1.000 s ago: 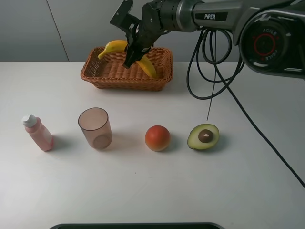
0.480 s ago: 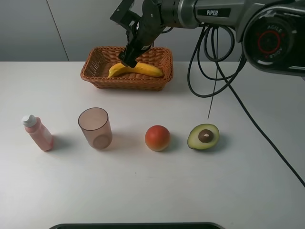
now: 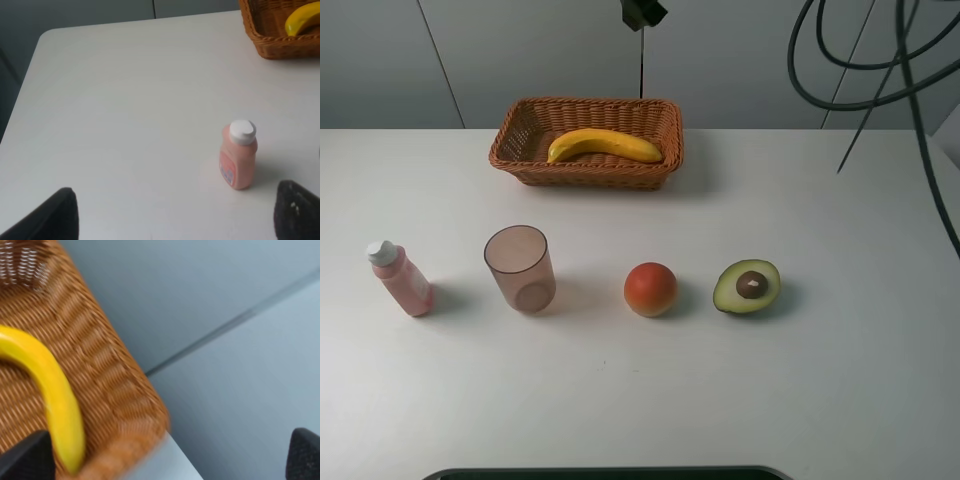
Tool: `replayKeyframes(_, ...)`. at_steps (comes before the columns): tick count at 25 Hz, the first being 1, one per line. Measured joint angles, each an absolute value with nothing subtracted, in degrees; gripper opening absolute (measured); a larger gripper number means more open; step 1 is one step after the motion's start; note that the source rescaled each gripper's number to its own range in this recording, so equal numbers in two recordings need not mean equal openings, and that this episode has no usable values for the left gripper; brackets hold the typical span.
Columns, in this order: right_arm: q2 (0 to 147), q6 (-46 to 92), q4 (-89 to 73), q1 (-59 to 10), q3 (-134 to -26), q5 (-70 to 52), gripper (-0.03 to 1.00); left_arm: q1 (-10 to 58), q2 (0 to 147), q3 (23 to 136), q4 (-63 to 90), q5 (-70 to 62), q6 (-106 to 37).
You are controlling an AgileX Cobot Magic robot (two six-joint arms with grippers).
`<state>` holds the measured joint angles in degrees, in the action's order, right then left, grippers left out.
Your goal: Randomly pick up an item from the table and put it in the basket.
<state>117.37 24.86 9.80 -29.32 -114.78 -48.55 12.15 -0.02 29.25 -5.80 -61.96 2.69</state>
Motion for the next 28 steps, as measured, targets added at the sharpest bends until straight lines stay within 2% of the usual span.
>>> replayKeyframes(7,104.0,24.9,9.3,-20.3,-114.9,-67.7,1.0,12.2,0.0,29.2,-5.8,-62.0,2.7)
replayKeyframes(14,89.3,23.2,8.3,-12.4,-108.5,-69.5,1.0,12.2,0.0,29.2,-5.8,-62.0,2.7)
replayKeyframes(23,62.6,20.2,8.2,-4.1,-80.7,-70.0,1.0,12.2,0.0,29.2,-5.8,-62.0,2.7)
replayKeyframes(28,45.6,16.3,8.2,-2.5,-66.3,-70.1,1.0,12.2,0.0,29.2,-5.8,-62.0,2.7)
